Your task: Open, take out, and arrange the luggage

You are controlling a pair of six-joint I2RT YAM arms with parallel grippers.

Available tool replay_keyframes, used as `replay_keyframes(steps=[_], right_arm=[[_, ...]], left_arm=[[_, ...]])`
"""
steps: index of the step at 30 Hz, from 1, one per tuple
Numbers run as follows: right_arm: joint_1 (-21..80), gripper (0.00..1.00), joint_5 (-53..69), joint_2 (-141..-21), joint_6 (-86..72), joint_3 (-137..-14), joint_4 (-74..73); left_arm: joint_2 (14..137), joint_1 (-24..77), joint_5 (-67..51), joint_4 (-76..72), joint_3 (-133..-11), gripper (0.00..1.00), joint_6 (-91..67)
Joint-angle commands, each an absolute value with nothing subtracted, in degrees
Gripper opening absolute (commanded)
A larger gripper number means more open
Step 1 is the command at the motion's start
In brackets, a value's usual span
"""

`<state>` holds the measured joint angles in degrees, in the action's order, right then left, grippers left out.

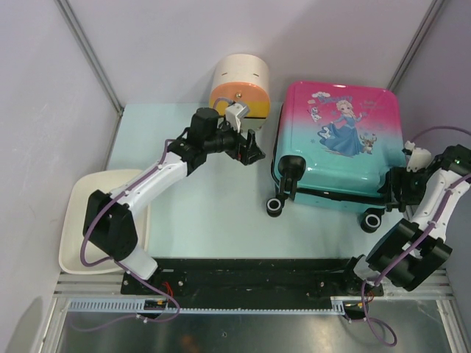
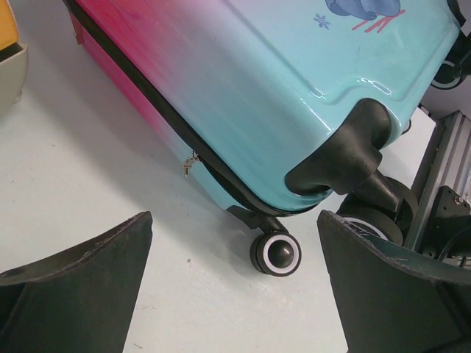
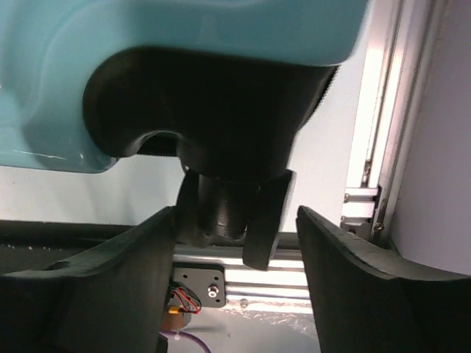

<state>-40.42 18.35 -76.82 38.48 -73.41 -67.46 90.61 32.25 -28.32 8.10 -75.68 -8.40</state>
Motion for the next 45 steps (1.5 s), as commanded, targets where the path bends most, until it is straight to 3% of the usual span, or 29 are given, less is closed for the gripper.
replay_keyframes(steps=[1, 4, 7, 8, 11, 21, 22, 23, 26, 33, 41, 44, 45], right_arm=[[-39.0, 0.68, 18.9, -76.0, 42.7, -70.7, -69.1], [-37.9, 0.65, 17.1, -73.0, 43.8, -66.4, -68.4], [-37.5, 0.42, 16.6, -70.8, 43.9, -64.6, -67.1], [-37.4, 0.26, 16.8, -70.5, 43.8, -64.6, -68.0], [-35.8, 0.0, 18.4, -67.9, 45.4, -63.9, -71.9], [-13.8, 0.0, 25.7, -47.6, 47.1, -57.7, -82.3], [-11.5, 0.07, 26.0, -46.5, 46.7, -57.7, -83.4], [-10.6, 0.44, 26.5, -46.1, 46.1, -57.7, -83.8], [-9.8, 0.99, 29.3, -44.0, 46.4, -58.9, -85.9], [-9.9, 1.0, 33.2, -43.1, 44.0, -65.2, -83.0], [-11.6, 1.0, 33.1, -48.2, 30.7, -73.8, -66.0], [-18.3, 1.0, 32.5, -50.9, 29.4, -75.9, -59.4], [-24.7, 1.0, 34.4, -51.5, 29.3, -76.5, -57.2]], left_arm=[[89.0, 32.5, -28.0, 7.4, -75.8, 0.98, -7.3], [89.6, 32.5, -28.0, 7.4, -76.2, 0.97, -7.6], [89.6, 32.5, -28.0, 7.3, -76.1, 0.96, -7.8], [89.5, 32.5, -28.0, 7.1, -75.9, 0.96, -7.7], [88.9, 32.5, -28.0, 7.0, -75.2, 0.95, -7.5], [88.9, 32.5, -27.4, 6.7, -74.4, 0.93, -7.8], [89.0, 32.5, -27.1, 6.8, -74.5, 0.93, -7.6], [88.9, 32.5, -26.5, 6.6, -74.6, 0.94, -7.6], [89.3, 32.3, -24.9, 6.5, -75.6, 0.97, -7.2], [94.6, 29.8, -28.8, 6.1, -83.3, 1.0, -7.7], [107.4, 30.5, -30.1, 6.1, -97.5, 1.0, -10.3], [111.8, 30.4, -29.9, 6.2, -100.3, 1.0, -13.0], [112.5, 30.6, -29.6, 6.0, -100.6, 1.0, -14.2]])
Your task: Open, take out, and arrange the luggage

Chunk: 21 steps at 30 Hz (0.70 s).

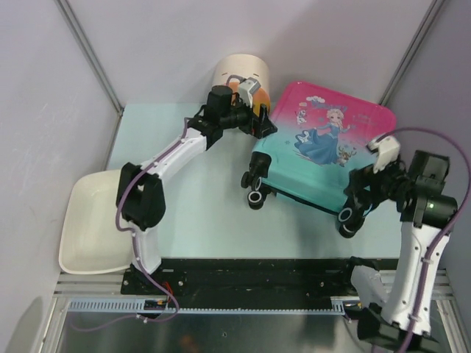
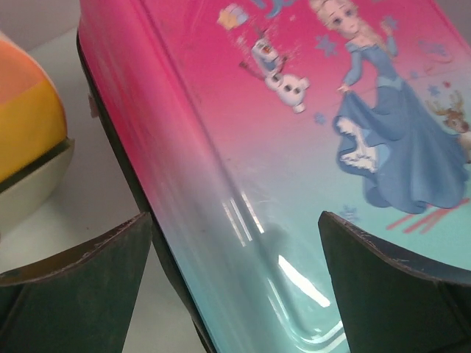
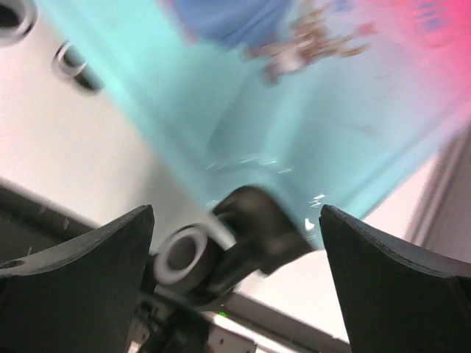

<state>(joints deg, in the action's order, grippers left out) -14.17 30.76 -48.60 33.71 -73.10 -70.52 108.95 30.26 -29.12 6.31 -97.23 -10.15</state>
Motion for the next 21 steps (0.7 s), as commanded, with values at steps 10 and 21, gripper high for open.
replay_keyframes(steps=[10, 21], right_arm=[[-45.9, 0.75, 37.7, -72.3, 33.0, -81.9, -54.9], [-50.7, 0.34, 31.9, -79.2, 50.9, -71.1, -56.5]], left_arm=[[118.5, 32.6, -34.6, 5.1, -104.5, 1.0, -14.9], [128.9, 40.8, -46.0, 6.0, -114.2, 0.77, -12.1]])
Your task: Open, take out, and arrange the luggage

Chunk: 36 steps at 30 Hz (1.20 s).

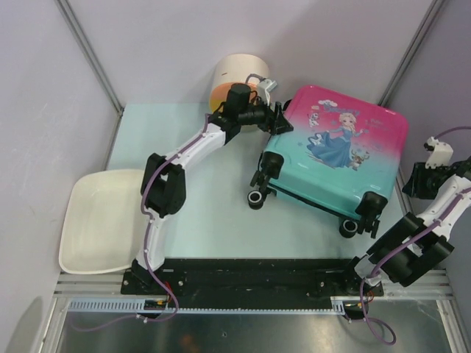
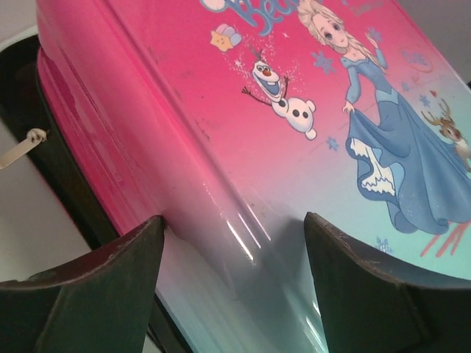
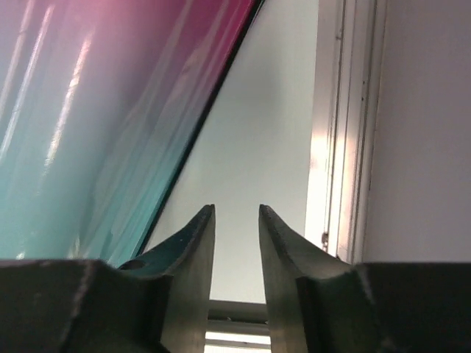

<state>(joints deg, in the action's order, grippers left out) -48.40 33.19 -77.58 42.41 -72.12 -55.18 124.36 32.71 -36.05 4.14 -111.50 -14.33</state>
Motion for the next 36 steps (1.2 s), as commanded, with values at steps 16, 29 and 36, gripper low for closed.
replay_keyframes(steps=[16, 29, 36], right_arm=[[-52.5, 0.21, 41.5, -79.5, 69.6, -54.8, -63.9], [-29.3, 0.24, 51.1, -63.6, 71.6, -46.5, -70.8], [-21.8, 0.43, 52.2, -50.8, 57.4, -55.0, -69.2]], left_arm=[[105.3, 22.0, -35.2, 7.4, -101.3, 1.0, -18.0], [75.6, 18.0, -34.1, -3.7, -50.6, 0.99, -30.3], [74.7, 19.1, -32.9, -8.4, -44.7, 0.98, -33.7]])
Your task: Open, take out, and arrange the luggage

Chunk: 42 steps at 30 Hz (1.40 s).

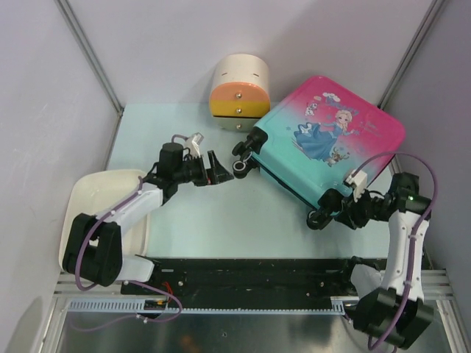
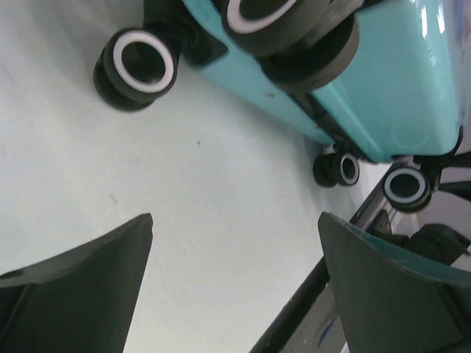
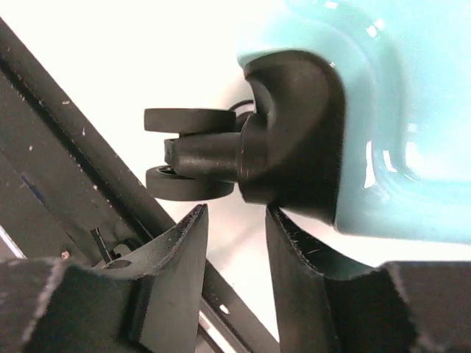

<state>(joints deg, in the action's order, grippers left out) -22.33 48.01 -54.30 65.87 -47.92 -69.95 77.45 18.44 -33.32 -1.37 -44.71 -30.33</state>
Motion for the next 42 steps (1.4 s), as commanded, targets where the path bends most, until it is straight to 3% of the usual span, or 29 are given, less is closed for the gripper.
replay_keyframes(steps=[1, 4, 6, 8, 11, 16, 19, 20, 21, 26, 35, 39, 42], right_arm=[[-22.1, 0.45, 52.6, -51.3, 55.2, -59.5, -69.5], [-23.4, 0.56, 57.1, -55.5, 45.6, -69.1, -67.3], [-25.7, 0.64, 57.7, -58.4, 34.7, -71.4, -54.3], [-27.8, 0.62, 55.8, -60.6, 18.9, -72.1, -35.8], [-27.2, 0.47, 39.2, -67.0, 7.3, -73.6, -15.1], [-26.8, 0.43, 23.9, -85.1, 3.2, -83.1, -1.9], [-27.3, 0.49, 18.2, -95.5, 1.4, -92.9, -1.1], [-27.1, 0.58, 14.9, -97.9, 1.7, -95.3, -1.3], [-26.4, 0.6, 13.1, -100.9, 2.6, -100.8, -1.6], [-24.1, 0.59, 5.7, -118.9, 6.9, -115.6, -4.8], [-20.8, 0.56, 13.2, -136.5, 17.2, -126.9, -9.3], [-21.2, 0.55, 22.5, -138.1, 26.1, -121.6, -10.0], [-21.7, 0.49, 30.7, -139.3, 35.6, -121.4, -20.0]], left_arm=[[75.0, 19.2, -32.8, -8.6, -44.7, 0.98, -33.6], [77.3, 20.7, -33.4, -9.3, -45.1, 0.98, -33.4], [78.6, 21.9, -33.5, -9.7, -45.5, 0.98, -33.4], [79.1, 22.8, -33.0, -10.1, -45.6, 0.98, -33.5], [80.0, 23.2, -32.8, -10.7, -45.4, 0.99, -33.7], [81.5, 23.3, -35.7, -11.5, -44.5, 0.98, -33.9], [81.3, 23.4, -35.8, -11.9, -43.0, 0.98, -33.8], [81.3, 23.4, -35.5, -12.0, -42.5, 0.98, -33.8], [81.3, 23.4, -35.4, -12.0, -41.8, 0.98, -33.7], [82.3, 23.4, -34.9, -12.8, -40.3, 0.99, -33.8], [83.7, 23.5, -33.9, -12.9, -40.8, 0.99, -34.0], [84.6, 23.5, -34.4, -13.0, -41.2, 1.0, -33.3], [84.2, 23.4, -33.6, -13.0, -41.6, 1.0, -32.4]])
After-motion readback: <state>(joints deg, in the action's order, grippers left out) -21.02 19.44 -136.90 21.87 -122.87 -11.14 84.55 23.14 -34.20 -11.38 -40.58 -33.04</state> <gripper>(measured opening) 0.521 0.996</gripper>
